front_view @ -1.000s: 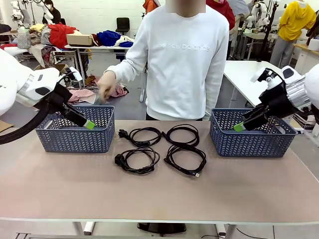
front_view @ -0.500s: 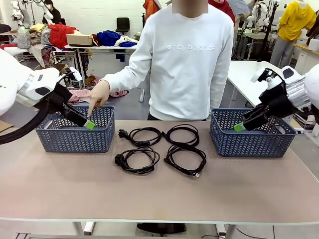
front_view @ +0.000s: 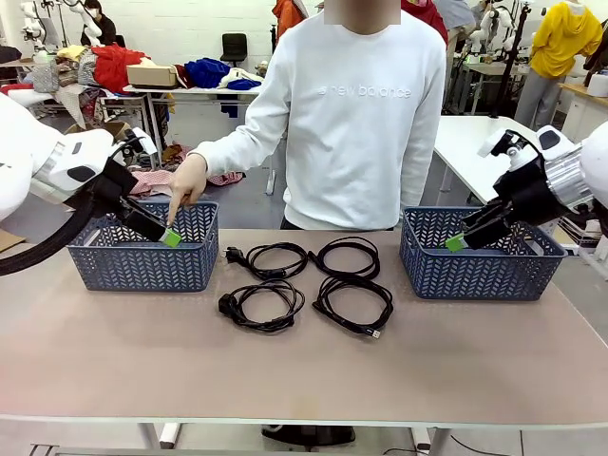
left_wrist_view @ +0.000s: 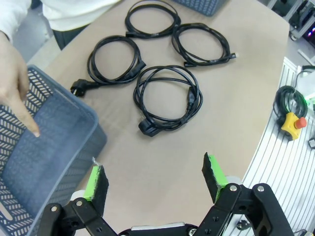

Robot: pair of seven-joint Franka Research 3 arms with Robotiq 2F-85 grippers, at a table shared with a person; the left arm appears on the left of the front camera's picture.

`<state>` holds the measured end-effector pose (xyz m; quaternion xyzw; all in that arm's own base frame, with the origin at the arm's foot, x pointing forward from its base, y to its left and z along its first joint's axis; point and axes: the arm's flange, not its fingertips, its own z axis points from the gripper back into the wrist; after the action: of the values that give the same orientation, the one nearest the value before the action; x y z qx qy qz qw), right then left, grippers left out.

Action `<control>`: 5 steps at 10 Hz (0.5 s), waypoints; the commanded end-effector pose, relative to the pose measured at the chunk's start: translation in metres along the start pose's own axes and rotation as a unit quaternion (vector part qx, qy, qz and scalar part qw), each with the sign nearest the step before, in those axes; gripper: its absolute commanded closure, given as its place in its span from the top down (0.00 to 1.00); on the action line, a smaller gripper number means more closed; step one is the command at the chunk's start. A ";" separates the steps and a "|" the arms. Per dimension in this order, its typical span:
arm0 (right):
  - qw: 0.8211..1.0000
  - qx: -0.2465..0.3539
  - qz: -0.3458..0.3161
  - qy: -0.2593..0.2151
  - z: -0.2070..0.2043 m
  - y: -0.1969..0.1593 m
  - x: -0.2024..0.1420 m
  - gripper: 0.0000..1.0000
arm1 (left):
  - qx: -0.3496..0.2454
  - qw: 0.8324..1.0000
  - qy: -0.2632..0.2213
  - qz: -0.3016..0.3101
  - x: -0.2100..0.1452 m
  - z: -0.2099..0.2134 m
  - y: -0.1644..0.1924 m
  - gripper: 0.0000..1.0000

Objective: Organize the cables according to human instructions.
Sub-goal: Pick up a bundle of cables and place it in the basket indicated by the human.

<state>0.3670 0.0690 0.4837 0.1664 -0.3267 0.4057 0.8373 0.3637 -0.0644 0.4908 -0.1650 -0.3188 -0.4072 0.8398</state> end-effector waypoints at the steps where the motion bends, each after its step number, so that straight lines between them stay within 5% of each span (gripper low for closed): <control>1: 1.000 0.005 0.001 -0.006 -0.001 -0.002 0.000 1.00 | 0.000 1.000 0.000 0.000 0.000 0.000 0.000 1.00; 5: 1.000 0.005 0.001 -0.006 -0.001 -0.002 0.000 1.00 | -0.045 0.988 0.067 -0.129 0.038 -0.042 -0.016 1.00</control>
<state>0.3669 0.0695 0.4837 0.1660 -0.3263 0.4062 0.8372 0.3673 -0.1120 0.4841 -0.1494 -0.2757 -0.5007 0.8068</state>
